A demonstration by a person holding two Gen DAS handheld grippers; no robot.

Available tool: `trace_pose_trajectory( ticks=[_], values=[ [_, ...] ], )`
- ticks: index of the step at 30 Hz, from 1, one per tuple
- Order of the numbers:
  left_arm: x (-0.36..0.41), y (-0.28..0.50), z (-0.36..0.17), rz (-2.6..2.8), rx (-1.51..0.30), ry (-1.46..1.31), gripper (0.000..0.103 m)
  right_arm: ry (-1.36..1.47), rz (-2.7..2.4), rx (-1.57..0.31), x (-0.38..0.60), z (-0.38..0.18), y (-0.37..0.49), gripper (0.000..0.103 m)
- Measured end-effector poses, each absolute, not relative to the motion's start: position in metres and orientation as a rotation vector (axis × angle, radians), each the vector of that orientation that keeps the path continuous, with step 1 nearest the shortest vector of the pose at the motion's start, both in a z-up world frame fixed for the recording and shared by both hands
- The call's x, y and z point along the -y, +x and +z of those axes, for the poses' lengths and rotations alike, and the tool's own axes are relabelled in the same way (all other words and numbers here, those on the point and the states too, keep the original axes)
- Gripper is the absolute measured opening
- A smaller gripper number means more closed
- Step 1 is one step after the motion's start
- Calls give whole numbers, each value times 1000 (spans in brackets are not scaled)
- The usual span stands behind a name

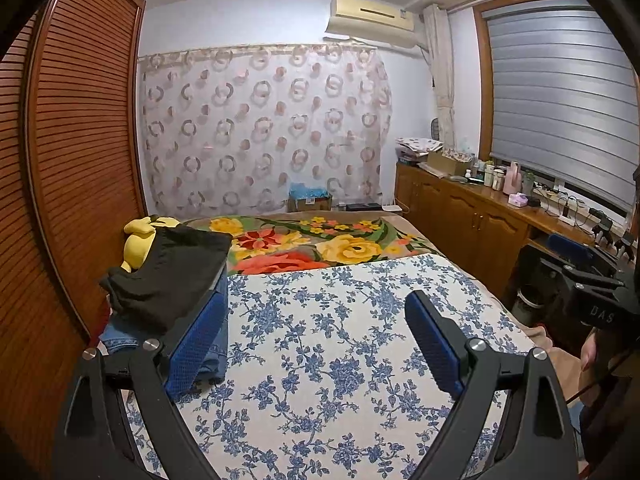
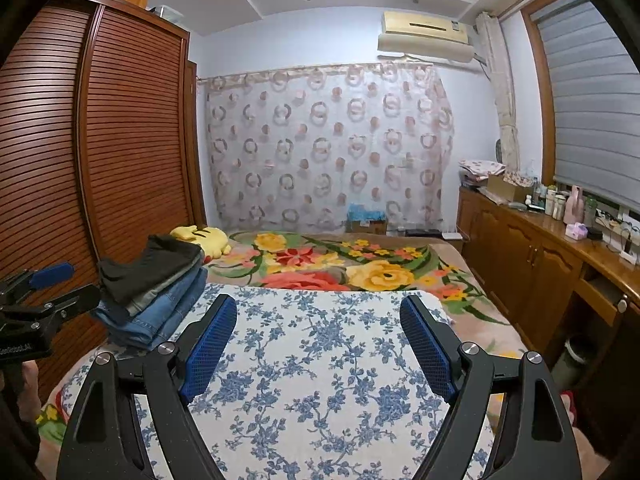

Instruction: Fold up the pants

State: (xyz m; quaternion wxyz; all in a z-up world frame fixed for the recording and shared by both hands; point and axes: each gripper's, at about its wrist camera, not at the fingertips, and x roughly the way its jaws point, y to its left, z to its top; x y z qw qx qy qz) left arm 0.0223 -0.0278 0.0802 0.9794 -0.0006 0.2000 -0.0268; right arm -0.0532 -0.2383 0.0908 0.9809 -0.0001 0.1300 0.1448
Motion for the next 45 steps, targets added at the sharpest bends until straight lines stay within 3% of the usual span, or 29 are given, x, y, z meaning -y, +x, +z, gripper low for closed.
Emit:
trace_pose_trajectory(
  ticks=[45],
  values=[
    [23, 20, 79, -51, -402, -5, 92, -11, 295, -259, 239, 82, -48, 85]
  ],
)
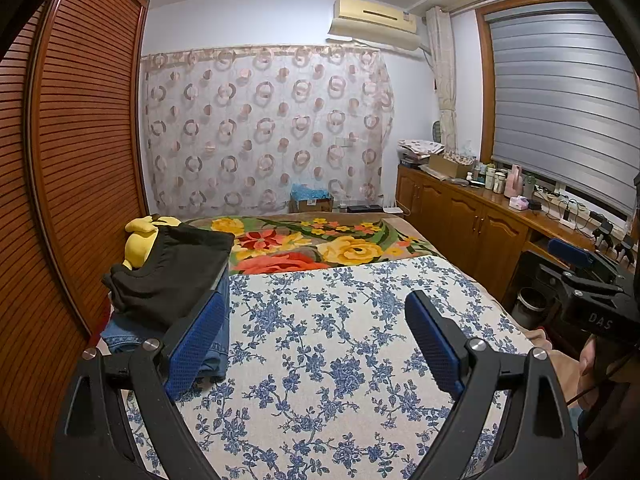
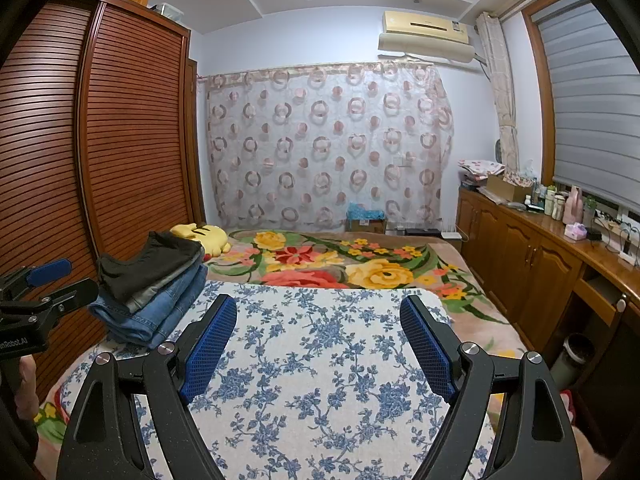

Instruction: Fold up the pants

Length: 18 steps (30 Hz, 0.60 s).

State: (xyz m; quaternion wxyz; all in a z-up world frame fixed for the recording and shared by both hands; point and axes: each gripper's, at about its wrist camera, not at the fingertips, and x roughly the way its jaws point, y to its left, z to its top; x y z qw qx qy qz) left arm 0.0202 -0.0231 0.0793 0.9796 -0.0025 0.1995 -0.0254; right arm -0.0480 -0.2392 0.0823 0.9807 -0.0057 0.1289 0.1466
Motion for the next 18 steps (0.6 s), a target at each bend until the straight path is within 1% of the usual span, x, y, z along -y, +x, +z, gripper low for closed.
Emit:
trace_pose_trajectory(
  ticks=[18],
  values=[
    [21, 20, 79, -50, -401, -7, 92, -13, 295, -255, 239, 81, -48, 85]
  ],
)
